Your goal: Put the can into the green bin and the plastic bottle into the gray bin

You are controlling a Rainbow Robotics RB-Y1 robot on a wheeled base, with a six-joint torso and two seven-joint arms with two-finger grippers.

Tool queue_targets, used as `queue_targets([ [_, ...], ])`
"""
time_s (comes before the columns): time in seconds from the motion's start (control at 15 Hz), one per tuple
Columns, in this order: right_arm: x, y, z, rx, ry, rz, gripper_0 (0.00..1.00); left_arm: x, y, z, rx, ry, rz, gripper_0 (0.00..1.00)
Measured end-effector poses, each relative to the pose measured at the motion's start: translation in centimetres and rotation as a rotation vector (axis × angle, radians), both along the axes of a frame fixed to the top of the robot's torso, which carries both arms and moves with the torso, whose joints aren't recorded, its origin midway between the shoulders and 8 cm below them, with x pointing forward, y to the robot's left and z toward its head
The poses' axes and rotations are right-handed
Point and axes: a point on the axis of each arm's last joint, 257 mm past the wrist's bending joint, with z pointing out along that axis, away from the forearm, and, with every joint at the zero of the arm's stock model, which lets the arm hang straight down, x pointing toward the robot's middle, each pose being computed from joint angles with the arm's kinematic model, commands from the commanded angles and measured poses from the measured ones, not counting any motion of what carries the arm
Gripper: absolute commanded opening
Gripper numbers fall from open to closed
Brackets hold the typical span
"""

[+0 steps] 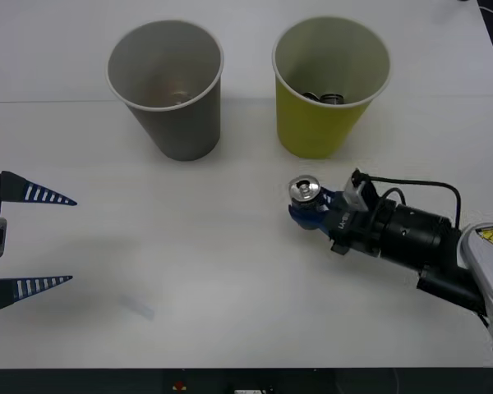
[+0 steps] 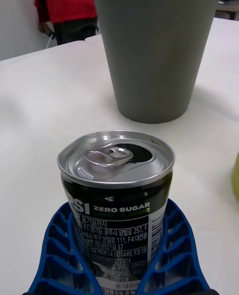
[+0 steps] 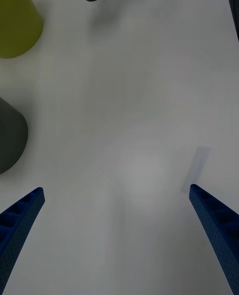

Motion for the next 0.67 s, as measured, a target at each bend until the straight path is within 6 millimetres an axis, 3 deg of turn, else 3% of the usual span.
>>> queue_targets([
  [0.2, -0.5, -2.8, 0.8, -0.071, 0.036, -0.052, 0.0, 0.0, 0.0, 0.0, 0.0, 0.0, 0.0, 1.0],
  [0.67, -3.1, -7.8, 4.7, -0.215, 0.139, -0.105, 0.0, 0.0, 0.0, 0.0, 0.0, 0.0, 0.0, 1.0],
])
